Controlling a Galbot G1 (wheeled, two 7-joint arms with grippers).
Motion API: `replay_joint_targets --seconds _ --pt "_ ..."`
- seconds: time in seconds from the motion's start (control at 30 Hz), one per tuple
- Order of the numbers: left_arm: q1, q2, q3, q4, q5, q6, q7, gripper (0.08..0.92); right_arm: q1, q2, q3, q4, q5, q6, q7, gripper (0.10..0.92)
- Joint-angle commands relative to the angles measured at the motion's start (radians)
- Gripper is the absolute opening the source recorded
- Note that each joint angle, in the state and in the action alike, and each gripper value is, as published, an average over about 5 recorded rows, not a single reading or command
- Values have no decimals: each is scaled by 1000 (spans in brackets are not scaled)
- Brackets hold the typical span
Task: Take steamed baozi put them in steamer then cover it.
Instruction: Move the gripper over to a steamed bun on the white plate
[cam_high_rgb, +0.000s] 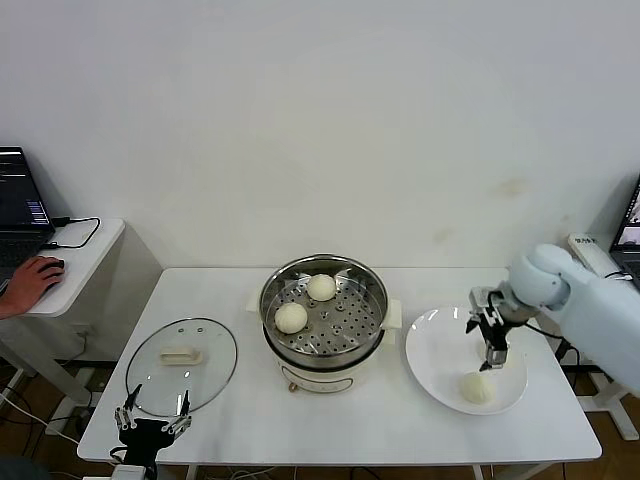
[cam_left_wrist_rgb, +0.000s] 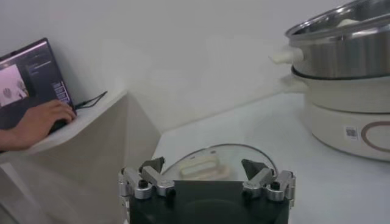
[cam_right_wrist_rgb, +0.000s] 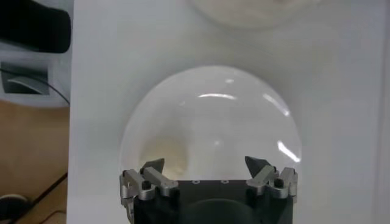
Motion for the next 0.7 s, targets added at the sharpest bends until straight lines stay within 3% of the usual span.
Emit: replay_joint_targets --seconds 0.03,0.7 --pt "2 0 0 4 3 0 0 823 -144 6 67 -27 -53 4 29 823" --pt "1 -7 23 20 32 -1 -4 823 -211 45 106 -67 -103 14 28 823"
